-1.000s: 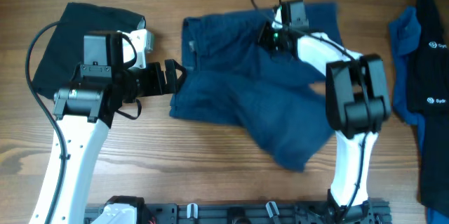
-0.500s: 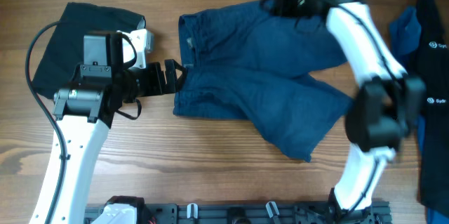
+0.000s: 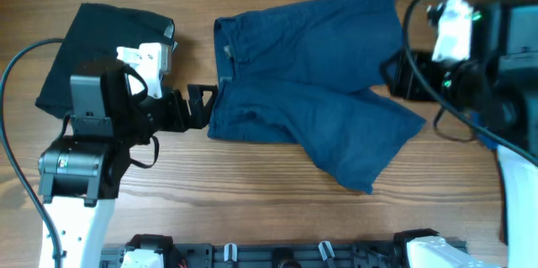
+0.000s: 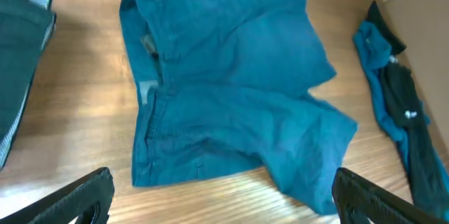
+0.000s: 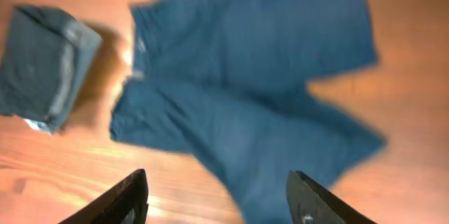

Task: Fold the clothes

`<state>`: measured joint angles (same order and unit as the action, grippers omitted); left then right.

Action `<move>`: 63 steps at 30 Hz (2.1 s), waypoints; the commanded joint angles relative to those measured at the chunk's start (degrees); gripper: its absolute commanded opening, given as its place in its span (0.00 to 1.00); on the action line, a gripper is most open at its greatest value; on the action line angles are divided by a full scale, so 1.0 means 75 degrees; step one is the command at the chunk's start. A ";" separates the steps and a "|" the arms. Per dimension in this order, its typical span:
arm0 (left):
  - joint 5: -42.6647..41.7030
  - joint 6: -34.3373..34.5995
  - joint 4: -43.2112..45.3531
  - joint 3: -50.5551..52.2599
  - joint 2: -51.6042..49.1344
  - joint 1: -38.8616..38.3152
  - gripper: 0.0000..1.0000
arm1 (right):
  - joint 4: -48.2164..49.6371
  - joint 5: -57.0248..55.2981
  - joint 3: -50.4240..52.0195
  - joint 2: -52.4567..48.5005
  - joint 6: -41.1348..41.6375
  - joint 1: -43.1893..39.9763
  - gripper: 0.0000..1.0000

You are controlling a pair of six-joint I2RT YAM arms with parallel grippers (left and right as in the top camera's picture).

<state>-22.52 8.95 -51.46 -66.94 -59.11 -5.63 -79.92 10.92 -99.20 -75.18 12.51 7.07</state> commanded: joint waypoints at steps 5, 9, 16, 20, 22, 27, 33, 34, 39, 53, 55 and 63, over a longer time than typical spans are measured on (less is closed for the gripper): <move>0.0020 -0.0341 -0.0373 -0.0076 -0.0766 -0.0035 1.00 | 0.0874 0.1483 0.4669 0.0108 0.0766 0.0181 0.60; 0.0137 -0.0344 -0.0370 -0.0076 -0.1023 -0.0035 1.00 | 0.1711 0.1381 0.6726 0.0111 0.1373 0.0807 0.61; 0.0388 -0.0344 -0.0370 -0.0076 -0.1142 -0.0035 1.00 | 0.3139 0.0338 0.8349 0.0111 0.3019 0.1212 0.67; 0.0385 -0.0341 -0.0379 -0.0076 -0.1139 -0.0035 1.00 | 0.3803 0.0032 0.8676 0.0108 0.3695 0.1212 0.69; 0.0385 -0.0341 -0.0379 -0.0076 -0.1139 -0.0035 1.00 | 0.4092 0.0015 0.8804 0.0108 0.4164 0.1212 0.68; 0.0385 -0.0341 -0.0376 -0.0076 -0.1139 -0.0035 1.00 | 0.4156 -0.0490 0.8839 0.0111 0.4878 0.1207 0.35; 0.0417 -0.0367 -0.0376 -0.0076 -0.1142 -0.0035 1.00 | 0.4115 -0.1393 0.8821 0.0274 0.5415 0.1198 0.04; 0.0417 -0.0364 -0.0391 -0.0076 -0.1142 -0.0035 1.00 | 0.4103 -0.1478 0.8819 0.0338 0.5421 0.1189 0.04; 0.0417 -0.0367 -0.0577 -0.0061 -0.1413 -0.0038 1.00 | 0.3325 -0.1411 0.8775 0.0831 0.5569 0.0909 0.04; 0.0420 -0.0367 -0.0425 -0.0055 -0.3695 -0.0525 1.00 | 0.2171 -0.1268 0.7755 0.3602 0.4957 -0.0256 0.16; 0.0423 -0.0364 -0.0280 -0.0055 -0.4022 -0.0597 1.00 | 0.2186 -0.0720 0.7758 0.3442 0.4500 -0.0254 0.40; 0.1055 -0.0361 0.0571 -0.0055 -0.5753 -0.0772 0.61 | 0.2250 -0.0102 0.7787 0.2142 0.3803 -0.0254 0.52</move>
<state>-14.81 7.25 -49.69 -66.94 -99.15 -11.07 -63.37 7.75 -40.29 -56.29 43.77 5.30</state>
